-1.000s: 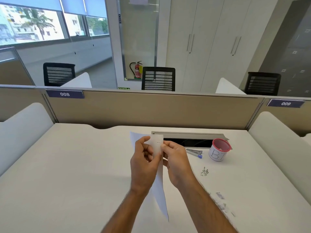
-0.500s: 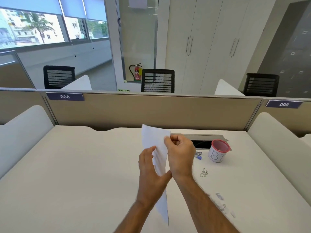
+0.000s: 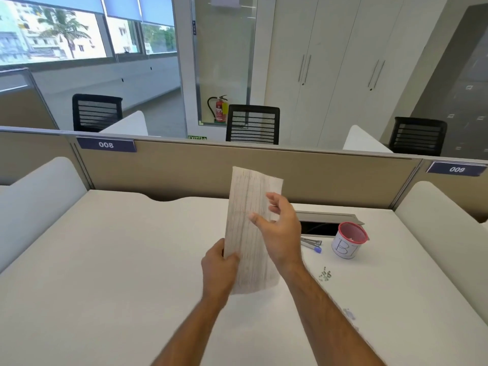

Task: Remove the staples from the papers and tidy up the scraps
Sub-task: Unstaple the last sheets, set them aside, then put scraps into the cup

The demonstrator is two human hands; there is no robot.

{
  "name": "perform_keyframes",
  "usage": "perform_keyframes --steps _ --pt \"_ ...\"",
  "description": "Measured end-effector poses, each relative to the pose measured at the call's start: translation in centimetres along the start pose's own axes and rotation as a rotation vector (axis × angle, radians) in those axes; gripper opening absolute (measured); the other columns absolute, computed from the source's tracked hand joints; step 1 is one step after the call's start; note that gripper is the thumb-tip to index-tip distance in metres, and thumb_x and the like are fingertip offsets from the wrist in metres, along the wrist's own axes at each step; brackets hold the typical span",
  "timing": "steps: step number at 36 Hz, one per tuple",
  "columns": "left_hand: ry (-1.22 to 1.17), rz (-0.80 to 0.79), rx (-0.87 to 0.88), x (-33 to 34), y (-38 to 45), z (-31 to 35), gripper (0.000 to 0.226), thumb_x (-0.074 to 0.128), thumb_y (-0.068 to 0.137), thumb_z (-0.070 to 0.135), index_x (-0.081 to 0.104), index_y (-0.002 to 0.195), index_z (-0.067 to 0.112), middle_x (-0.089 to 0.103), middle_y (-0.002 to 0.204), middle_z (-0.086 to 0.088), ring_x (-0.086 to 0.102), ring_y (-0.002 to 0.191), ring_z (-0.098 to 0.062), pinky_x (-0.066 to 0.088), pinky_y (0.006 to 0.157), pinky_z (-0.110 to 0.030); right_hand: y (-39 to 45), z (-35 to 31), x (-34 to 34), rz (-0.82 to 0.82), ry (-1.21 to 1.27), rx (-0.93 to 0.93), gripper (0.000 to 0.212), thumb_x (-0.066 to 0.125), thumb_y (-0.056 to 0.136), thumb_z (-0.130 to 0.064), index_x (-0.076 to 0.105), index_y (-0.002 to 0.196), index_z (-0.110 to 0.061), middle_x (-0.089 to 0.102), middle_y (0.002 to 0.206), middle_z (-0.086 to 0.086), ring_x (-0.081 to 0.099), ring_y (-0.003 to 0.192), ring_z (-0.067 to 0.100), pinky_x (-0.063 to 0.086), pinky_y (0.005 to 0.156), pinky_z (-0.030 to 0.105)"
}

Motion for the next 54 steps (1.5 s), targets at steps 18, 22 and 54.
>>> perform_keyframes --steps 18,22,54 --pt "-0.273 -0.068 -0.182 -4.9 5.6 -1.9 0.026 0.062 0.099 0.008 0.072 0.121 0.019 0.079 0.109 0.006 0.075 0.101 -0.022 0.063 0.073 -0.037 0.6 11.8 0.7 -0.369 0.252 0.616 0.042 0.074 0.089 -0.014 0.06 0.129 -0.016 0.075 0.115 -0.003 0.067 0.112 0.022 0.051 0.097 0.052" --pt "-0.168 -0.038 -0.214 -5.7 6.4 -3.4 0.033 0.057 0.096 0.0 0.07 0.12 0.019 0.076 0.112 0.004 0.073 0.1 -0.021 0.063 0.073 -0.034 0.3 13.2 2.4 -0.328 0.157 0.598 0.02 0.067 0.093 -0.003 0.067 0.11 -0.014 0.077 0.108 0.001 0.075 0.095 0.02 0.062 0.08 0.038" --pt "0.249 0.201 -0.332 -7.6 19.0 -11.7 0.003 0.066 0.097 0.008 0.068 0.098 0.006 0.073 0.103 -0.007 0.076 0.085 -0.03 0.066 0.063 -0.036 8.9 18.9 15.1 -0.17 -0.123 0.605 0.021 0.058 0.091 0.002 0.067 0.087 -0.016 0.068 0.087 -0.003 0.062 0.074 0.008 0.046 0.054 0.018"
Point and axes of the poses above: each hand's wrist, its own y-axis towards the middle knuckle, its own x-axis out of the palm, z = x × y, the point moved 1 cm from there along y, towards the middle knuckle
